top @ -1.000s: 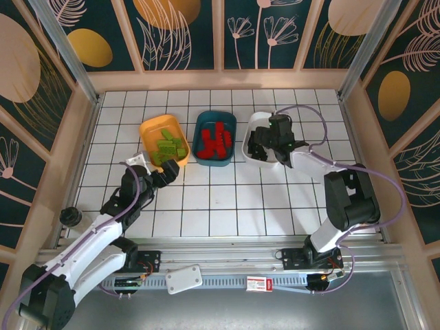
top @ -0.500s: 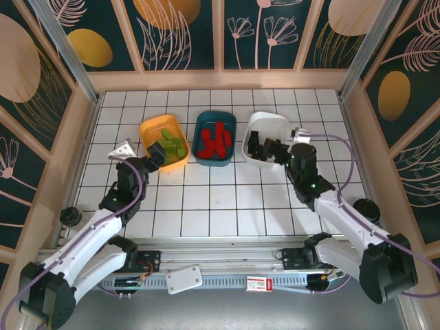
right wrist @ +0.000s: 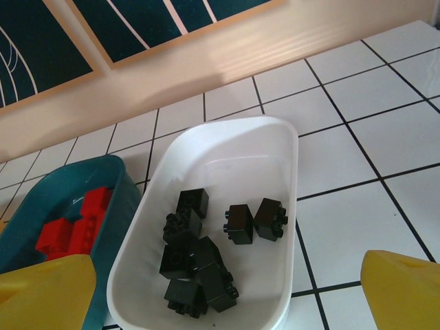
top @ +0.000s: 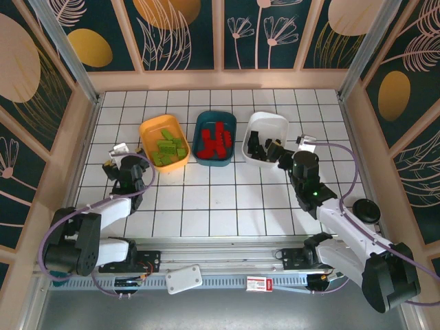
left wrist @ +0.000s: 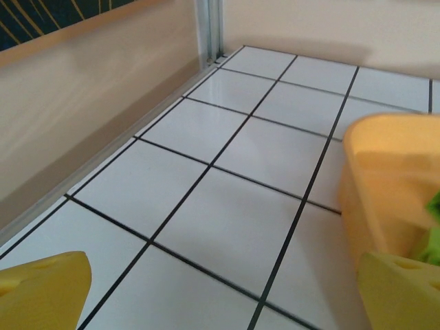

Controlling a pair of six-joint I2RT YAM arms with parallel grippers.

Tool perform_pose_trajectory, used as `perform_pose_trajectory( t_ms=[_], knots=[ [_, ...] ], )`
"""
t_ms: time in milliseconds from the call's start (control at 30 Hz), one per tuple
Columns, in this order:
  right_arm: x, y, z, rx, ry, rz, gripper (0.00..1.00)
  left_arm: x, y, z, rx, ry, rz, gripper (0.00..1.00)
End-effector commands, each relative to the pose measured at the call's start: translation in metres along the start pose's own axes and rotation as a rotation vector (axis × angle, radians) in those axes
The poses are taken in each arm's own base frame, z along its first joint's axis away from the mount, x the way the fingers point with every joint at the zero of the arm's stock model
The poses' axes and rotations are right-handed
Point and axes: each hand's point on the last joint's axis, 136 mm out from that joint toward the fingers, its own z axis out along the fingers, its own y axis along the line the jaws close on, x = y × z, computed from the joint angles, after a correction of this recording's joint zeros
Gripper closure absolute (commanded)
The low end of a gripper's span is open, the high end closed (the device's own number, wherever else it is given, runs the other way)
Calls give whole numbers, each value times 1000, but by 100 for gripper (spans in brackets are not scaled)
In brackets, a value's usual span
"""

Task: Sort the legos into containers by color
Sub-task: Reset both arms

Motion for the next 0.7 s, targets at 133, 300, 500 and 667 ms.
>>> perform_pose_trajectory(
  t_ms=[133,300,500,667],
  knots=[
    [-13,-10,-7,23,-99,26,1,-37,-23,2,118,-190,42,1],
    [-11,-20,-7,75,-105,29,1,-33,-39,8,194,-174,131,1],
    [-7,-21,-4,79,-91,25,1,-28,-59,22,277,-121,150,1],
    [-5,-23,-3,85,-96,37,1,-30,-27,12,238,-207,7,1]
  ],
)
